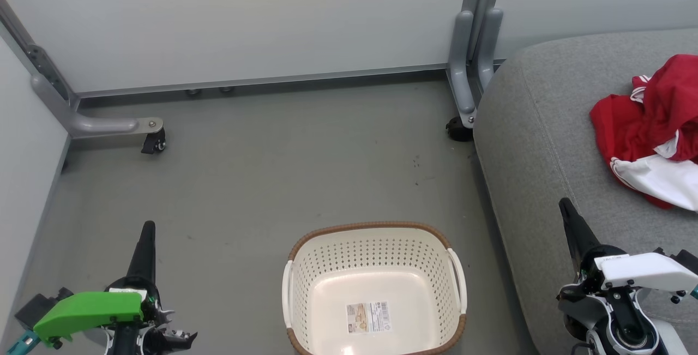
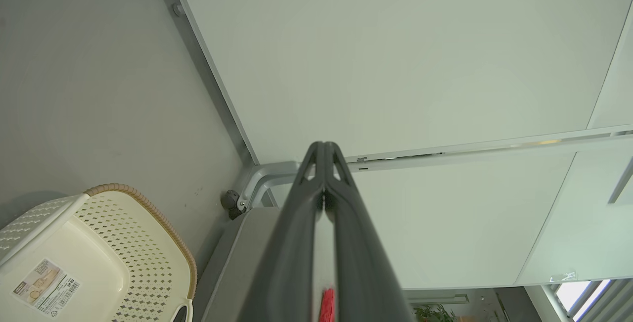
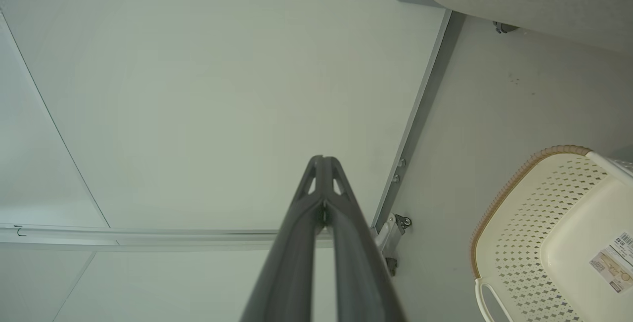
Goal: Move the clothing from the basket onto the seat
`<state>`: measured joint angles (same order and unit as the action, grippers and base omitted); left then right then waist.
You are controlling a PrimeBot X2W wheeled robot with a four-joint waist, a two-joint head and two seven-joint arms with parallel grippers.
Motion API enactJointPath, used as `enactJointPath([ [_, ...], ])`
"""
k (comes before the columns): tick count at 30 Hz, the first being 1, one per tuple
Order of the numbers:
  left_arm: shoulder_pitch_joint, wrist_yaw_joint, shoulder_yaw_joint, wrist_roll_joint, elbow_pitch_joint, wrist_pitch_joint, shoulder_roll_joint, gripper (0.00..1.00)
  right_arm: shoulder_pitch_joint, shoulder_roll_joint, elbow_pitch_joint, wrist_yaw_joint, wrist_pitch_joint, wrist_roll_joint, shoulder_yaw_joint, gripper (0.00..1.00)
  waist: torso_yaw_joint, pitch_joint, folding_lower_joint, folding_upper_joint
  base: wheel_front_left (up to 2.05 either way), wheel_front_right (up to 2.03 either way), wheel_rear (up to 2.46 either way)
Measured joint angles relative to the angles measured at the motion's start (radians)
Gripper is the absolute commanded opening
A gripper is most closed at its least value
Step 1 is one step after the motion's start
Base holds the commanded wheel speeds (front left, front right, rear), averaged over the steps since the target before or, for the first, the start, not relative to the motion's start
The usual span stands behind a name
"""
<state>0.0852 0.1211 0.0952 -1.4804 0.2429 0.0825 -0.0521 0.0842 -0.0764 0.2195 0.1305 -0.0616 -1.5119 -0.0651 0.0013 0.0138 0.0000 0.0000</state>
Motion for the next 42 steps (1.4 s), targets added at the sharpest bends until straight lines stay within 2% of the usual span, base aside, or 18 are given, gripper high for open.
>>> enactJointPath([
  [19, 0.018, 0.008, 0.02, -0.129, 0.002, 0.032, 0.002, 0.0, 0.018, 0.002, 0.024, 0.0, -0.025, -0.125, -0.015, 0.0, -0.001, -0.011, 0.0, 0.0, 0.0, 0.0, 0.0],
  [42, 0.019, 0.008, 0.02, -0.13, 0.002, 0.032, 0.002, 0.0, 0.02, 0.006, 0.025, 0.0, -0.031, -0.123, -0.022, 0.0, -0.001, -0.011, 0.0, 0.0, 0.0, 0.0, 0.0],
])
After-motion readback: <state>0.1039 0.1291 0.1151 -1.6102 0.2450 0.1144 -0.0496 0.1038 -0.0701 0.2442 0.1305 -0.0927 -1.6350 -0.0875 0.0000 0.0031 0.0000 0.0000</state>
